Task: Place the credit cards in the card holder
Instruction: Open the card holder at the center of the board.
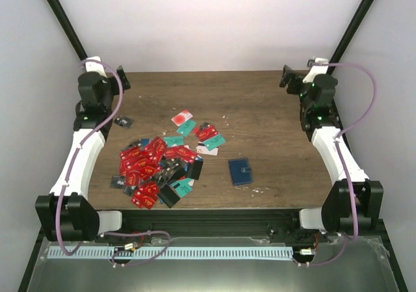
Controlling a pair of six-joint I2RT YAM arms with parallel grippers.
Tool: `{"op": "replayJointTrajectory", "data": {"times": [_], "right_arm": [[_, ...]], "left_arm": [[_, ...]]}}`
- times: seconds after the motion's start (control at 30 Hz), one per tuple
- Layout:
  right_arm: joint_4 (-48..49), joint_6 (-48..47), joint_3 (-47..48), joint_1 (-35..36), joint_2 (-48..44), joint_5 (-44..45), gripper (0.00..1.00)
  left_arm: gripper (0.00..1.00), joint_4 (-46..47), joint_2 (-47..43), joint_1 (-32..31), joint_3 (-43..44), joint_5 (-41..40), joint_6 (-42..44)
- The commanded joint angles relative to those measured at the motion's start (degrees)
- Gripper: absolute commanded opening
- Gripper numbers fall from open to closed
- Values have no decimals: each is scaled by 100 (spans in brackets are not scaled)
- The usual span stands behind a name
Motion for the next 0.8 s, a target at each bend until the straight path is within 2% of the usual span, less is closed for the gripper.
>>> {"op": "replayJointTrajectory", "data": {"times": [0.0, 0.1, 0.17, 0.37, 0.57, 0.77], "right_arm": [[-1896, 848, 980, 24, -20, 454, 100], [-2133, 789, 1084, -6, -60, 181, 100], [-2334, 812, 1048, -12, -104, -91, 100], [-2904, 1527, 375, -8, -525, -845, 100], [-3576, 1788, -534, 51, -900, -2050, 100], [-4002, 1957, -1392, 382, -1248, -2636, 100]], "left_arm": [[100, -1857, -30, 26, 967, 89, -1200], [100, -2115, -121, 99, 1036, 671, -1522], [100, -2108, -154, 113, 902, 1381, -1699], [100, -2793, 88, -53, 660, 2369, -2295], [98, -3133, 26, -1455, -64, 2221, -2380], [94, -2729, 108, -2835, -880, 2287, -2929]]}}
